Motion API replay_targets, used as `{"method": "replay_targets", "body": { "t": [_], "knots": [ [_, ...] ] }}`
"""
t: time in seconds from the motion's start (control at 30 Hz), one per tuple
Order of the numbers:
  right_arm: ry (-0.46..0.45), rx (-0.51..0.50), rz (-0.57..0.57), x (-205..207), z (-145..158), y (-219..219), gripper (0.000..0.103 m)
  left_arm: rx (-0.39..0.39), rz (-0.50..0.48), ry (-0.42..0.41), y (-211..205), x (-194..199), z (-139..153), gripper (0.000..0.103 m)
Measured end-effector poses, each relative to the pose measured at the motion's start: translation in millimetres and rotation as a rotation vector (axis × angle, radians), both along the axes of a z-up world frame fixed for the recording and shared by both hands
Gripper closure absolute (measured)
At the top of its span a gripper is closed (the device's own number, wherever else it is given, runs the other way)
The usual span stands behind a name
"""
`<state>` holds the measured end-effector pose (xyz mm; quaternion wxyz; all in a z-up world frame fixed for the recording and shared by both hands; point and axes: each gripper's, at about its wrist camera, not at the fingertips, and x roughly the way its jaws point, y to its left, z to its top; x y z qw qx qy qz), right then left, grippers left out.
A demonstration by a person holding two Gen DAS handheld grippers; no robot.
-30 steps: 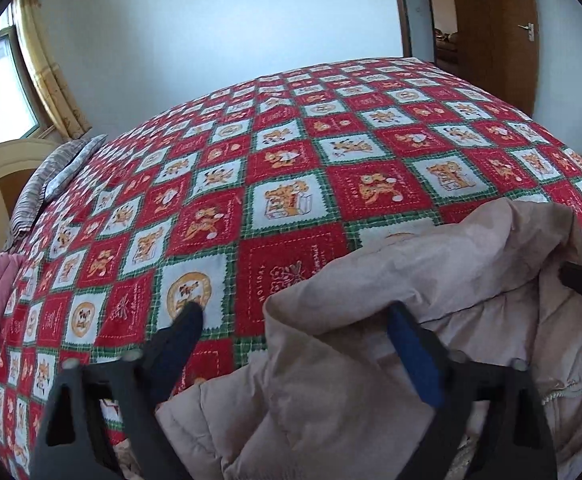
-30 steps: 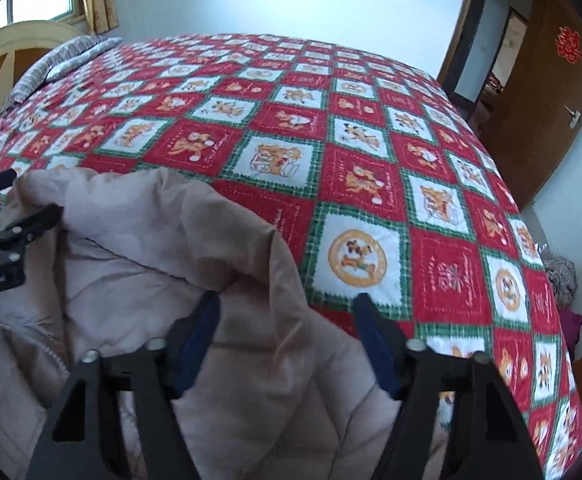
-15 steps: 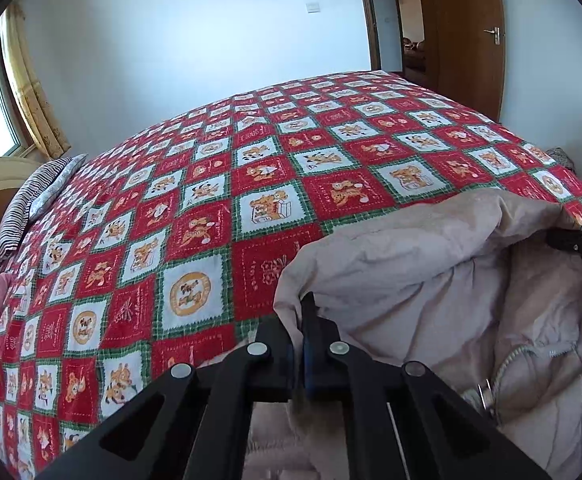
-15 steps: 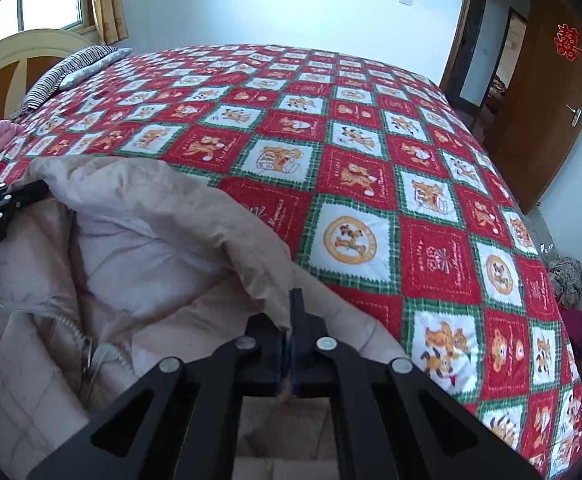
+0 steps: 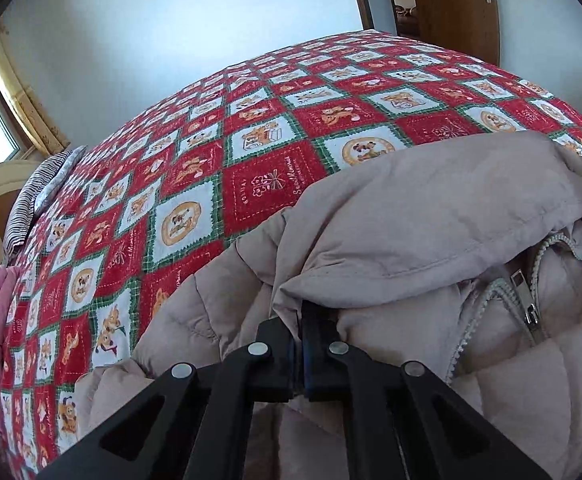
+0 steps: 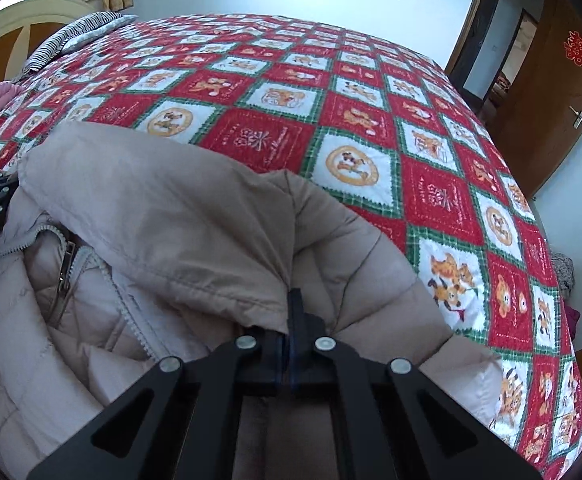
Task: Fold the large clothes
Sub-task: 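Grasp the jacket hem with the left gripper while the right gripper grasps the hem, then lift the hem with both grippers and fold it toward the collar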
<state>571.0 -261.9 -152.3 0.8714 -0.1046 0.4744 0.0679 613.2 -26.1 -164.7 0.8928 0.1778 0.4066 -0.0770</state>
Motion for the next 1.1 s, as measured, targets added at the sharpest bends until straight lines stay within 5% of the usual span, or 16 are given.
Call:
{"method": "replay_targets", "body": {
  "t": [0.1, 0.27, 0.53, 0.7, 0.93, 0.97, 1.03, 1.07, 1.1],
  "knots": [
    [0.028, 0.035, 0.005, -2, 4, -6, 0.100, 0.003, 0.000, 0.006, -1, 2, -3, 0.101],
    [0.002, 0.071, -0.051, -18, 30, -20, 0.062, -0.014, 0.001, 0.006, 1, 2, -4, 0.101],
    [-0.168, 0.219, -0.165, -12, 62, 0, 0.058, 0.004, -0.003, -0.010, -2, 0, -6, 0.101],
    [-0.109, 0.206, -0.144, 28, 28, 32, 0.054, 0.019, -0.012, -0.041, -4, -7, -1, 0.101],
    [-0.044, 0.157, -0.129, 26, -1, 33, 0.054, -0.031, -0.057, -0.149, -5, -44, 52, 0.096],
    [-0.044, 0.156, -0.127, 24, -2, 31, 0.054, -0.059, -0.063, -0.173, -5, -48, 63, 0.087],
    [-0.042, 0.155, -0.123, 23, -2, 30, 0.054, -0.113, -0.036, -0.223, -5, -49, 82, 0.042],
    [-0.042, 0.152, -0.121, 22, -3, 31, 0.054, -0.136, -0.018, -0.248, -7, -48, 89, 0.011],
    [-0.044, 0.150, -0.119, 21, -3, 31, 0.054, -0.165, -0.010, -0.290, -10, -47, 95, 0.008]
  ]
}}
